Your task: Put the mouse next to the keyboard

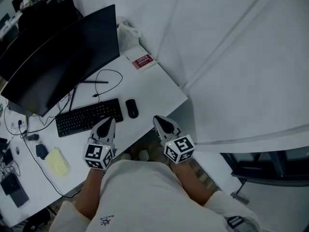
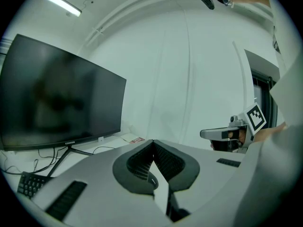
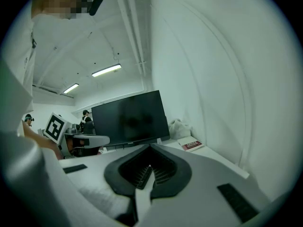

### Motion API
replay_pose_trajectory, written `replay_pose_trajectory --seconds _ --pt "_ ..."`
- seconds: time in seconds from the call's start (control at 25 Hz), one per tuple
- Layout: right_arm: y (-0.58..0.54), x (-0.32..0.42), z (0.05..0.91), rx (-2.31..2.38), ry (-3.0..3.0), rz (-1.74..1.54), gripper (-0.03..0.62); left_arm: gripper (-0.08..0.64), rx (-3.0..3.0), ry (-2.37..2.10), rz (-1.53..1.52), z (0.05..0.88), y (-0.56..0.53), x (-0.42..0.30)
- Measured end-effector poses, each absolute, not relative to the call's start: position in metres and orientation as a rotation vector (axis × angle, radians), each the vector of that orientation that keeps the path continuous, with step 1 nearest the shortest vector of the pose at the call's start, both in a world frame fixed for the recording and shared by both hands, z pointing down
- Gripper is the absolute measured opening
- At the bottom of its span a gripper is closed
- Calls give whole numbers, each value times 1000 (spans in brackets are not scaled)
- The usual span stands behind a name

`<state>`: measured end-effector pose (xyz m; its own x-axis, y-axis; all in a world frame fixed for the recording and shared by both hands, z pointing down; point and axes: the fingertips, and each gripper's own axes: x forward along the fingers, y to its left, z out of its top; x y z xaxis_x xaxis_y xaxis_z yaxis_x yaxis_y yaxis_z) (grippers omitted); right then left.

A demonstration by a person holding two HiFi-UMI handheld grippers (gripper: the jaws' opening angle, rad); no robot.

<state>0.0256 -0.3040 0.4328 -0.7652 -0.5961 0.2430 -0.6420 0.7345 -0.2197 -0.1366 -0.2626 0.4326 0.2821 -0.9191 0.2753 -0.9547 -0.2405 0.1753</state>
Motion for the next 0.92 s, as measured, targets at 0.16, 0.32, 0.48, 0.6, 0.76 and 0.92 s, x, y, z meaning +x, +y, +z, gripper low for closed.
replay_pose_trajectory --seconds 0.16,0.32,0.48,0.6,0.76,0.92 --pt "-304 37 418 1040 -2795 422 18 11 2251 -1720 160 427 -262 -138" --pt "-307 46 414 1072 -2788 405 18 11 2260 -1730 150 420 -266 -136" --pt "-310 48 415 1095 -2777 399 18 11 2273 -1726 148 417 -268 -133" --pt "-311 48 416 1101 -2770 397 18 11 2274 -1724 148 418 -270 -131" --pt "-311 49 418 1104 -2762 396 18 11 2274 -1717 153 419 -270 -128" --pt "-312 48 421 1105 -2752 396 18 11 2271 -1714 160 421 -271 -128"
